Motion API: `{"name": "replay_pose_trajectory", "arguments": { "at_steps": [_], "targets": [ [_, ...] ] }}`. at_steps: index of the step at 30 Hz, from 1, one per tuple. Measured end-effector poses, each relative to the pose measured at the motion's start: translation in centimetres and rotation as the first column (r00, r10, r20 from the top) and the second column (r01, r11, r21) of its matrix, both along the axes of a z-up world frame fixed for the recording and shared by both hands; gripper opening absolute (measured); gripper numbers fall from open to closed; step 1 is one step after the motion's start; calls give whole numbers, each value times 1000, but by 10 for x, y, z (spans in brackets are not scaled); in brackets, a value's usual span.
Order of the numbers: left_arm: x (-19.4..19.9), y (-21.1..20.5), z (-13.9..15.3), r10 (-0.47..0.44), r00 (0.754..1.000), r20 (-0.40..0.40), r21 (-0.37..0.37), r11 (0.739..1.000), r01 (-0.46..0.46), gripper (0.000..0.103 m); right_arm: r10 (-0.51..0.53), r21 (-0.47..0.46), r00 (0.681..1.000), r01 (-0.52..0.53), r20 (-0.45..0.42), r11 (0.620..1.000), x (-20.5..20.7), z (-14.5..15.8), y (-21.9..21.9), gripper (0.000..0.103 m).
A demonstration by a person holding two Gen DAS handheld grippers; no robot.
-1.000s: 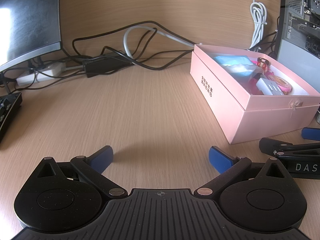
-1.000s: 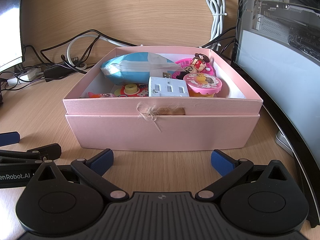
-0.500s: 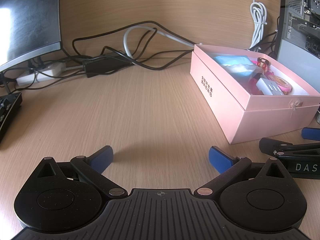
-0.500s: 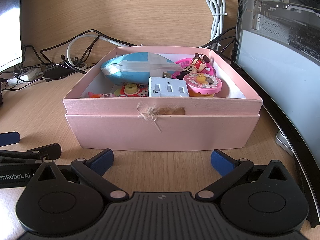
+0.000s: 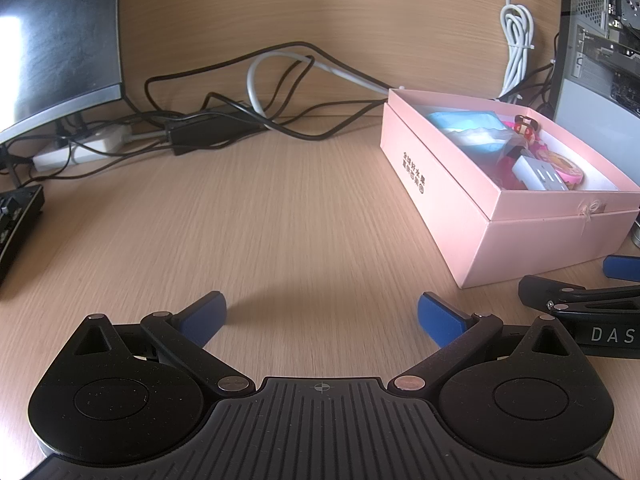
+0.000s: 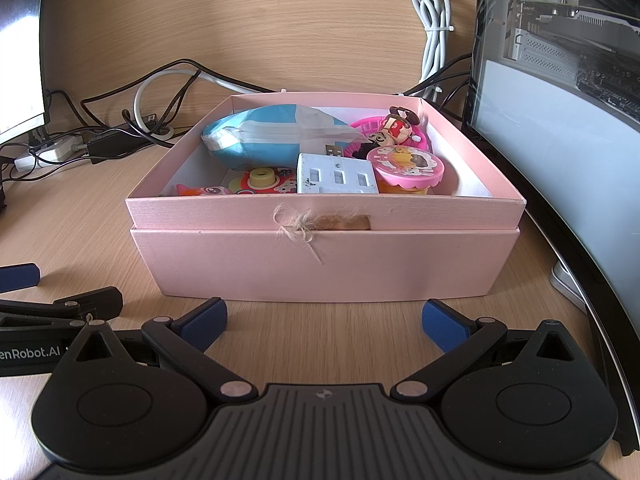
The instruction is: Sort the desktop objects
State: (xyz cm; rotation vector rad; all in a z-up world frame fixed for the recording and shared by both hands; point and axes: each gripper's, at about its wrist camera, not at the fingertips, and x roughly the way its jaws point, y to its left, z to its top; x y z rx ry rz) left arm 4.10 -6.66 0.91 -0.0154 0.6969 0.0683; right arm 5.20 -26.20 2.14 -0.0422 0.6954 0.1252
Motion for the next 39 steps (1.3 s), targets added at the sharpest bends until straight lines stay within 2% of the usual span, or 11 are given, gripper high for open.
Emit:
{"name": "replay_pose_trajectory", "arguments": {
  "at_steps": [36, 39],
  "targets": [
    [2, 0, 0, 1, 1000, 0, -5, 1000, -1, 103, 0, -1, 1000, 0, -1, 1000, 1, 0, 2, 103],
    [1, 1, 5, -9, 998, -56, -8, 1000, 9, 103, 0, -1, 1000, 0, -1, 1000, 1, 0, 2, 103]
  ]
}}
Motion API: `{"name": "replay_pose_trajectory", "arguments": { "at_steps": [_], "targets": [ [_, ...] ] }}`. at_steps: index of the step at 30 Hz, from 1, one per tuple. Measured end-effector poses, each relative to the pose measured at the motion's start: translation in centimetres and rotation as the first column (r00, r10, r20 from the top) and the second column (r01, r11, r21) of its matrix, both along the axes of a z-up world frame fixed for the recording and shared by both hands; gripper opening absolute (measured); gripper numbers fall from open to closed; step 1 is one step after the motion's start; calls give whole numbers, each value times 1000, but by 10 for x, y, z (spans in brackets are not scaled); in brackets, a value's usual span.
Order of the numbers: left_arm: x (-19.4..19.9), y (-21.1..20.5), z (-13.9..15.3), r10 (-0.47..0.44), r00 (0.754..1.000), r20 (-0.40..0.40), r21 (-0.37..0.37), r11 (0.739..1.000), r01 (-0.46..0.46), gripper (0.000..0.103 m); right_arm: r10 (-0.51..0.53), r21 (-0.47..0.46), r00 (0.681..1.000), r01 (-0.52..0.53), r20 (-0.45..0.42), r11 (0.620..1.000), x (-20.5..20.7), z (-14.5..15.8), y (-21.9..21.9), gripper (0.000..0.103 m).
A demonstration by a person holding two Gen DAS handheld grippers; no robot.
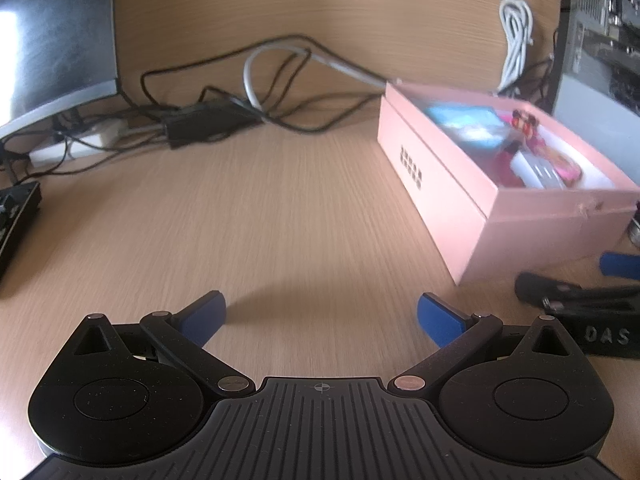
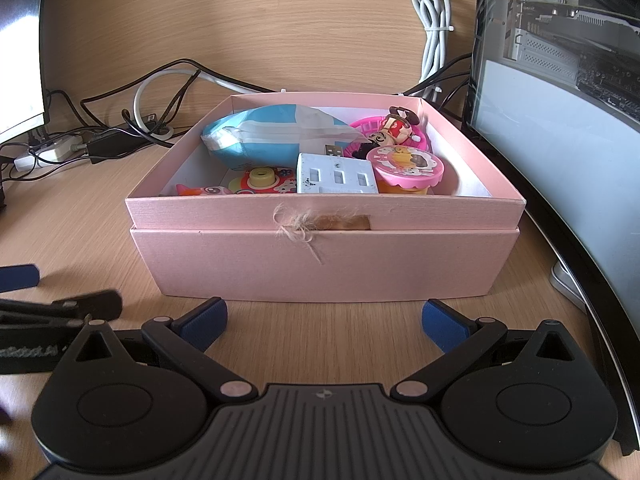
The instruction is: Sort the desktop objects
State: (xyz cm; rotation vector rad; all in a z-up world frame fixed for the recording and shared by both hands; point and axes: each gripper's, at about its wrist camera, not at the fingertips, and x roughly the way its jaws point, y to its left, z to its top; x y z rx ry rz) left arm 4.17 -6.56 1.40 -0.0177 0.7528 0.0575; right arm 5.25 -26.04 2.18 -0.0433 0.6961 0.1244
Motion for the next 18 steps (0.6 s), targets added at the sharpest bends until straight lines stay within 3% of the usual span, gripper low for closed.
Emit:
{"name": "replay_pose_trajectory", "arguments": {
  "at_steps": [18],
  "targets": [
    [-8, -1, -1, 40, 999, 14, -4, 999, -40, 103, 0, 0, 1000, 0, 0, 1000, 0, 0, 0, 103]
  ]
}}
